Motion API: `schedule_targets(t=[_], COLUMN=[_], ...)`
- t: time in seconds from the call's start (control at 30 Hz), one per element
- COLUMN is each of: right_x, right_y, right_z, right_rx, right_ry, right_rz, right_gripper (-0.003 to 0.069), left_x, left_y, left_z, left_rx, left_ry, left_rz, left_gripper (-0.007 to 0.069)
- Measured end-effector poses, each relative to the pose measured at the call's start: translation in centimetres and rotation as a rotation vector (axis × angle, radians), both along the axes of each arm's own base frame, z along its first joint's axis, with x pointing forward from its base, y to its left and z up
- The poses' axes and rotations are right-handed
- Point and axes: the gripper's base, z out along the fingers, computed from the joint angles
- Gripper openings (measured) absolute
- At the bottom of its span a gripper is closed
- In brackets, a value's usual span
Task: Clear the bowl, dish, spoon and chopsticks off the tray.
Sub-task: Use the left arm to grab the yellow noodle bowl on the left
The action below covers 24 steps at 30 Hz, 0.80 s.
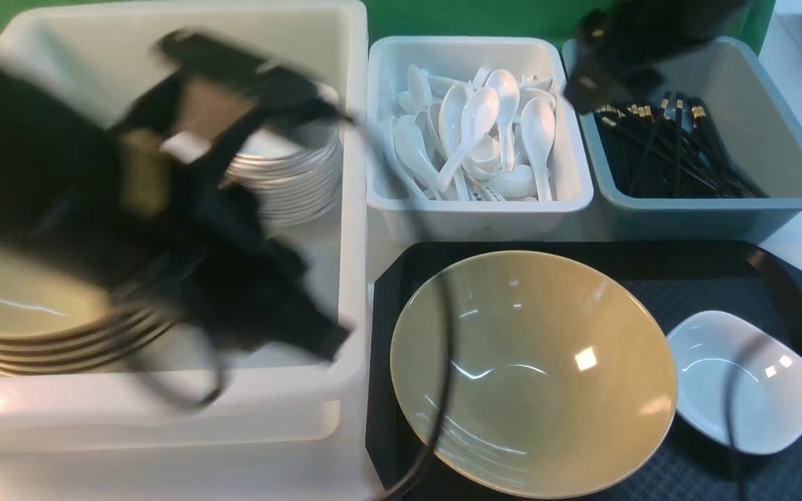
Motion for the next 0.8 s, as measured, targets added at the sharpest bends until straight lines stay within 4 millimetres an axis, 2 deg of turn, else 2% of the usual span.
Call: schedule_targets(t=[0.13, 0.23, 0.27, 0.4, 0.43, 0.53, 0.57, 0.63, 0.8], right_x=[-4.6, -8.5, -8.8, -13.2, -13.4, -15.0, -15.2, -15.4, -15.4], right_y=[-2.0, -4.0, -4.1, -6.4, -6.4, -7.3, -7.3, -7.5, -7.4], right_z=[0.9, 0.6, 0.5, -1.1, -1.1, -2.6, -2.8, -3.6, -4.2], right_rx=[0.013, 0.051, 0.053, 0.112, 0.114, 0.124, 0.124, 0.114, 0.116], right_ry=[-0.021, -0.085, -0.088, -0.159, -0.162, -0.173, -0.174, -0.153, -0.133], right_rz=[0.006, -0.001, -0.002, -0.026, -0.026, -0.029, -0.028, -0.029, -0.042], right_gripper=[0.036, 0.0281, 0.0277, 0.0204, 0.0202, 0.0194, 0.0194, 0.0194, 0.0195], left_x=[2.4, 4.8, 5.0, 8.3, 8.4, 11.1, 11.2, 12.9, 15.1], left_y=[-3.0, -5.8, -6.0, -9.2, -9.2, -10.7, -10.8, -11.3, -11.6], left_z=[-0.4, -1.5, -1.4, -3.6, -3.4, -5.2, -5.1, -6.2, -9.5], left_rx=[0.002, 0.024, 0.021, 0.084, 0.084, 0.144, 0.143, 0.166, 0.241], left_ry=[0.035, 0.056, 0.052, 0.073, 0.067, 0.056, 0.051, 0.047, 0.072], left_rz=[-0.067, -0.166, -0.173, -0.238, -0.238, -0.233, -0.232, -0.226, -0.277], left_gripper=[0.0314, 0.0412, 0.0416, 0.0456, 0.0456, 0.0458, 0.0457, 0.0457, 0.0457])
